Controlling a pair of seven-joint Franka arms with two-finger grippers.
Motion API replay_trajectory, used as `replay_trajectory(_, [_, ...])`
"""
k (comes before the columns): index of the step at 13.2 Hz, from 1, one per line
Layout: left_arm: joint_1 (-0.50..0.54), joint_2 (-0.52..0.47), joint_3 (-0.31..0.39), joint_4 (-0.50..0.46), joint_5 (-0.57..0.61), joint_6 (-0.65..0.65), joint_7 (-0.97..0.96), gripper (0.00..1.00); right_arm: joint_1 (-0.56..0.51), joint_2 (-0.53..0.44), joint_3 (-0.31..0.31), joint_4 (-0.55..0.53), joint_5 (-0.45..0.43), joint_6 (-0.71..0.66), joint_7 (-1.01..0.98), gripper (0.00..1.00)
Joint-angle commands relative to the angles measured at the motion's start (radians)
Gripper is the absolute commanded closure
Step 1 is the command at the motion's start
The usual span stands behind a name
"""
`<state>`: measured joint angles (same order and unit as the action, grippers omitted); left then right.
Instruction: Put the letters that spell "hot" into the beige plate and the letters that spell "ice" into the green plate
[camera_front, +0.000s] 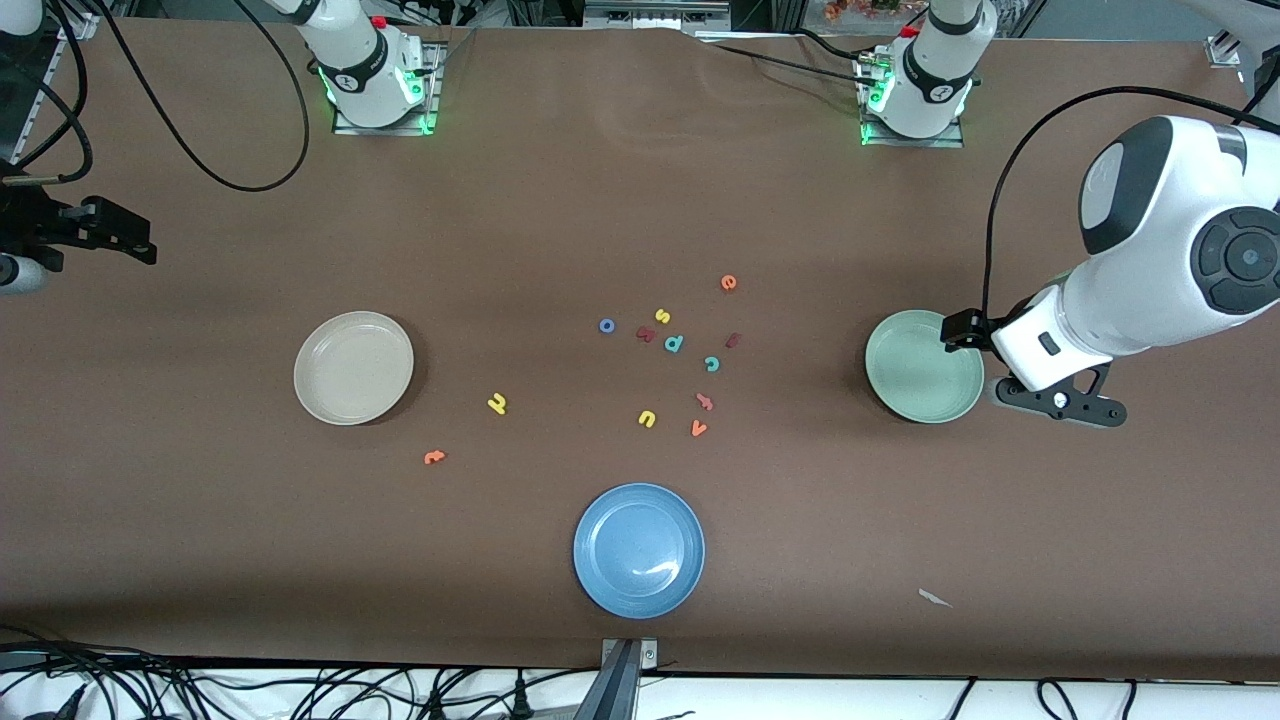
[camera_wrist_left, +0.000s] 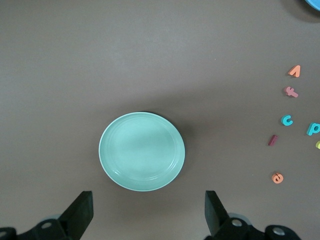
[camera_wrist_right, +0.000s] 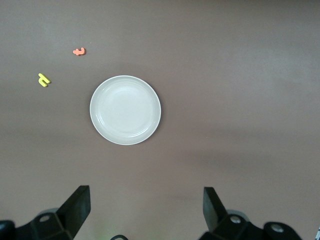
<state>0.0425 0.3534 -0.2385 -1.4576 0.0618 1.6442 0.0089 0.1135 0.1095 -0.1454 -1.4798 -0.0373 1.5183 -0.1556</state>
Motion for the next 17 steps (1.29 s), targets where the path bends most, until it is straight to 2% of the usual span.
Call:
replay_trajectory(1, [-0.003,-0.022,-0.005,-0.026,0.03,0.014,-0.012,0.02,-0.008,0.01,0.001,0.026,0.019,-0.013,0.008,0.0])
replay_trajectory(17, [-0.001,-0.019,-0.004,-0.026,0.029,0.039,-0.012,0.01,-0.008,0.01,0.001,0.026,0.019,-0.013,0.008,0.0])
